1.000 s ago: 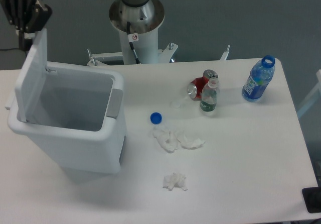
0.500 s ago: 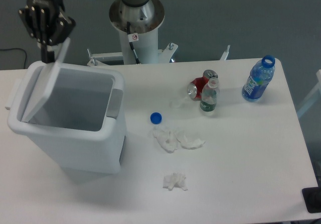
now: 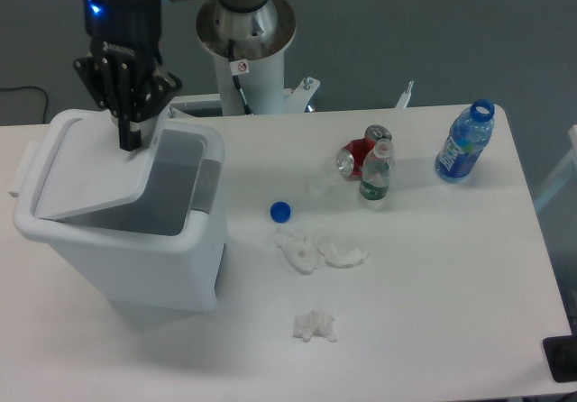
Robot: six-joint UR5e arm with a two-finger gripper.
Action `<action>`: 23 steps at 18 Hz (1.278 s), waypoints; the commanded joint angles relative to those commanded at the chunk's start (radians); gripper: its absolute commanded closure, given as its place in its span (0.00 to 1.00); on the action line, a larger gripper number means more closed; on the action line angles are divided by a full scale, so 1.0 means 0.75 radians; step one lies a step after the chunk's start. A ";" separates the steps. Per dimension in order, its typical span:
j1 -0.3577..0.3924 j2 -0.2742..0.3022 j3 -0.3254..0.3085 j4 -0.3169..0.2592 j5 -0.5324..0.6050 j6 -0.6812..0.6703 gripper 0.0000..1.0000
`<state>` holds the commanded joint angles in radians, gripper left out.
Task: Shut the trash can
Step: 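Push the lid forward so it swings down over the opening, then press the gripper down on the lid to seat it shut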
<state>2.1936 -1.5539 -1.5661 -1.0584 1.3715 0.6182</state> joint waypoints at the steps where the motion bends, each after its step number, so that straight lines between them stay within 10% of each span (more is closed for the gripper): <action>1: 0.002 0.000 -0.010 0.000 -0.004 0.000 1.00; 23: 0.049 -0.086 -0.059 0.000 -0.010 0.008 1.00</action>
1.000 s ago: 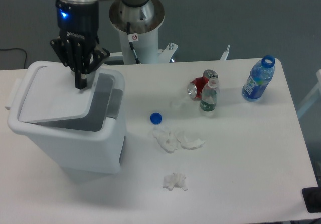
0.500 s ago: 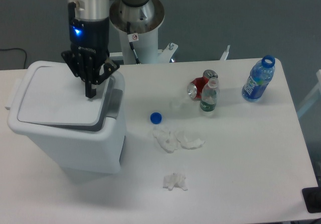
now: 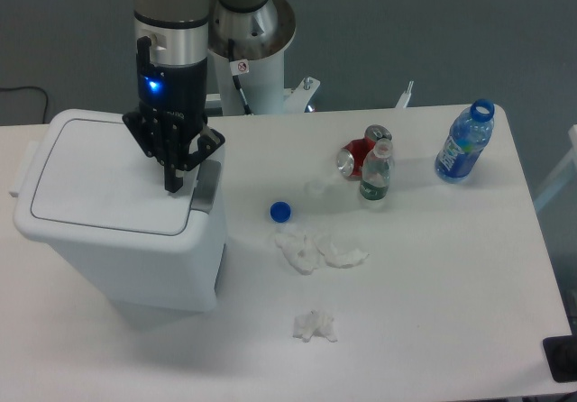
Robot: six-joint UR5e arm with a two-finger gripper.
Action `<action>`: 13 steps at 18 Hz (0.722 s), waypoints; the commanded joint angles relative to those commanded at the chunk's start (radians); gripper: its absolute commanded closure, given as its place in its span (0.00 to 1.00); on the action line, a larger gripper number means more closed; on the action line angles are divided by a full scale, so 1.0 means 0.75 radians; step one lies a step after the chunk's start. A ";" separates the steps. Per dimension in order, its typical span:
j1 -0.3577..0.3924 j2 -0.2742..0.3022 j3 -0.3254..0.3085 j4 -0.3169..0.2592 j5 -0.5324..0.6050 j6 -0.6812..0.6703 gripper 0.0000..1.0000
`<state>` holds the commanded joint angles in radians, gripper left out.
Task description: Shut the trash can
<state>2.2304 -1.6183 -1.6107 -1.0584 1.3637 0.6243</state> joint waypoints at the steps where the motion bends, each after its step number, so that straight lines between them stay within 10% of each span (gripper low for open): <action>1: 0.000 0.000 0.000 0.000 0.000 0.000 1.00; 13: 0.010 -0.010 0.002 0.000 -0.018 0.000 1.00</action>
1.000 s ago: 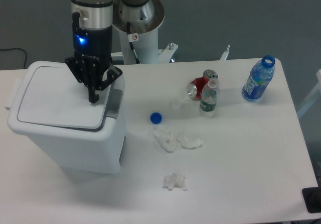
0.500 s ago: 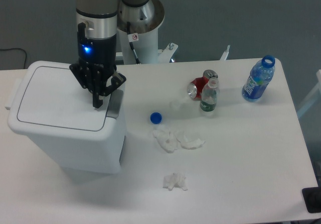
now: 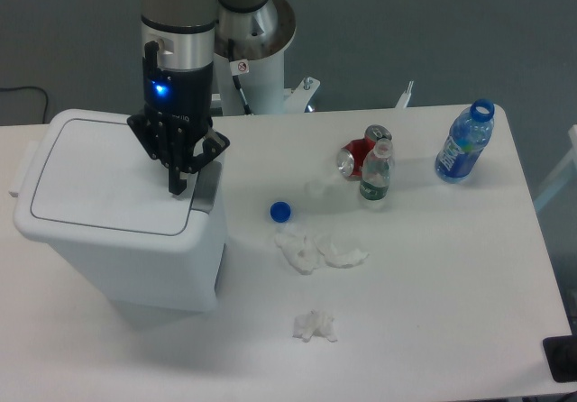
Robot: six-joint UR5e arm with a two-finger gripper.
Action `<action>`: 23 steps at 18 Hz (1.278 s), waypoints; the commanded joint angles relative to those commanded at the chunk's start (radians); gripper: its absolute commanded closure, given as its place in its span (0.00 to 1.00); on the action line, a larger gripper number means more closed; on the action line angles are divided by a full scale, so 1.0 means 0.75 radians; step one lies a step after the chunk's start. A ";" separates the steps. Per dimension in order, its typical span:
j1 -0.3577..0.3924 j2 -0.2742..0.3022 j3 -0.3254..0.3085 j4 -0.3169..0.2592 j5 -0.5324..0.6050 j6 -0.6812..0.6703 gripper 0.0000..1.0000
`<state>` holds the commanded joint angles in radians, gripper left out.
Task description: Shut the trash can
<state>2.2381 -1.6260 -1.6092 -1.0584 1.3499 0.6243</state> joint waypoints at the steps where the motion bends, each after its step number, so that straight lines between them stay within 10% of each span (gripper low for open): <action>1: 0.000 -0.008 -0.002 0.000 0.000 -0.002 1.00; 7: 0.022 -0.008 0.024 0.000 -0.035 0.000 0.96; 11: 0.133 0.002 0.112 -0.002 -0.113 0.000 0.00; 17: 0.308 -0.020 0.100 0.012 -0.108 0.018 0.00; 23: 0.458 -0.221 0.104 0.010 -0.011 0.474 0.00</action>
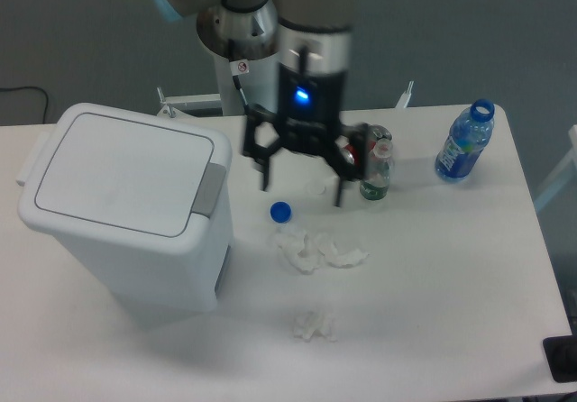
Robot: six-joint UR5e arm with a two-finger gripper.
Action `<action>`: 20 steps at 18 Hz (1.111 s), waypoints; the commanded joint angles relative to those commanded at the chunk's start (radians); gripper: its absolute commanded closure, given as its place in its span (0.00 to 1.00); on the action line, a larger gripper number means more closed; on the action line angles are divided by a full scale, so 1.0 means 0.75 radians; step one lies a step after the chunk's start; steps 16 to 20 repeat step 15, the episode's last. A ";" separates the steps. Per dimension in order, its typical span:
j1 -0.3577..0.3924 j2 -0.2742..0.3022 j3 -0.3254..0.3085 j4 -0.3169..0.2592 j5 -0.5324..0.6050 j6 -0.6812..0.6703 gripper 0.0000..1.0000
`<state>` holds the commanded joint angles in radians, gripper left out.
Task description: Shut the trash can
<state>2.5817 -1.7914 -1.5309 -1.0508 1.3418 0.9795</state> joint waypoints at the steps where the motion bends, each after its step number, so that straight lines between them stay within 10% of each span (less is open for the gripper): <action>1: -0.004 -0.035 0.000 0.002 0.073 0.078 0.00; 10: -0.020 -0.333 0.061 0.024 0.350 0.396 0.00; 20: -0.025 -0.348 0.068 0.031 0.348 0.396 0.00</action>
